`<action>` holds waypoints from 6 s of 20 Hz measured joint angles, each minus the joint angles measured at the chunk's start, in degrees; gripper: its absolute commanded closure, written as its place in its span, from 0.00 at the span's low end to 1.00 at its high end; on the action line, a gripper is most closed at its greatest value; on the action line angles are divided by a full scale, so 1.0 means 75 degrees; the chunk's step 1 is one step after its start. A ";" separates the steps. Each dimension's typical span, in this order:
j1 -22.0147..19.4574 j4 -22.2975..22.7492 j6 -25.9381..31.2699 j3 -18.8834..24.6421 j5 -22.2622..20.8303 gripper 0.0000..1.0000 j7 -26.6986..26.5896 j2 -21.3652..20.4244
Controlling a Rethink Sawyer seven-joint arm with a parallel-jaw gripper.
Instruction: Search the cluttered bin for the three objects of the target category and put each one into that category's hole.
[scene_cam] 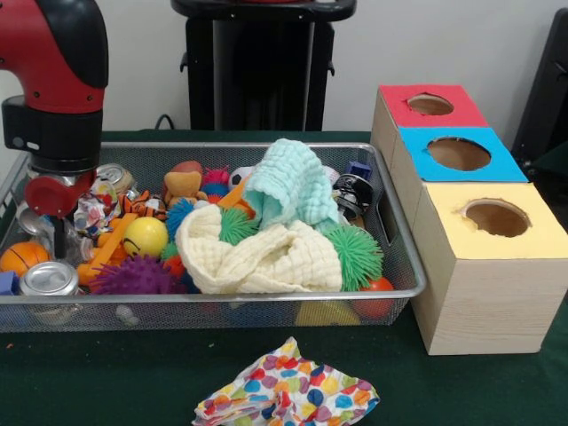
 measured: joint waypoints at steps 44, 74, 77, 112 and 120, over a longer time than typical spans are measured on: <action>0.1353 0.3219 0.2153 -0.0200 0.5551 1.00 0.0000 -0.5858; 0.4263 0.4422 -0.1434 -0.2747 0.6215 1.00 0.1984 -0.4236; 0.4923 0.4447 -0.1551 -0.3107 0.6421 1.00 0.2611 -0.4055; 0.6214 0.4478 -0.1551 -0.4492 0.7604 1.00 0.3688 -0.4246; 0.6730 0.4479 -0.1551 -0.4731 0.8229 1.00 0.3768 -0.4246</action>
